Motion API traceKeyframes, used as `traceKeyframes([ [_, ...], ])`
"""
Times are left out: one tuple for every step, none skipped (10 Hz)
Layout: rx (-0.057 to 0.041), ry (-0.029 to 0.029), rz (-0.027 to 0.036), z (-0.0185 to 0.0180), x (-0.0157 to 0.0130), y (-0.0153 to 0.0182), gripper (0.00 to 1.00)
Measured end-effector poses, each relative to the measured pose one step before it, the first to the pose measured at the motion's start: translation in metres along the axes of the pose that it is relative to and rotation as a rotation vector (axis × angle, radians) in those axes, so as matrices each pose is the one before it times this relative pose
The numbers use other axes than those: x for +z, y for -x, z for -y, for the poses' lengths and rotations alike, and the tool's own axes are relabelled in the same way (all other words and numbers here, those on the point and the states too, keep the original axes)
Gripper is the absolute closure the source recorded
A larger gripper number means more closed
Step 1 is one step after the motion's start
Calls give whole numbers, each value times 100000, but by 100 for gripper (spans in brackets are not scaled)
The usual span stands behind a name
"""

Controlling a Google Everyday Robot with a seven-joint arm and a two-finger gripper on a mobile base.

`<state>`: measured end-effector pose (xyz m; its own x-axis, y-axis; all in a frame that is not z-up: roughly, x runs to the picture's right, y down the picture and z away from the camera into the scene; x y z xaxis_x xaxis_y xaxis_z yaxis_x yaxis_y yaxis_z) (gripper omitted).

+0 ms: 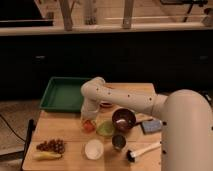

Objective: Place apple in table surface

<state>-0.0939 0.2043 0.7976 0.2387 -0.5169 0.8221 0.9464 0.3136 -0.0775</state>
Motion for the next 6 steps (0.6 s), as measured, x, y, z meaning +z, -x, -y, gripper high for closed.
traceKeyframes([
  [29,25,224,-106,20,-22,82],
  [-129,-261,30,-41,-102,-112,90],
  [-92,8,154,146,16,-82,97],
  [-630,-195,311,570,91,31,100],
  [-271,-298,178,307,61,-23,100],
  [-298,-456,347,242,47,-132,100],
])
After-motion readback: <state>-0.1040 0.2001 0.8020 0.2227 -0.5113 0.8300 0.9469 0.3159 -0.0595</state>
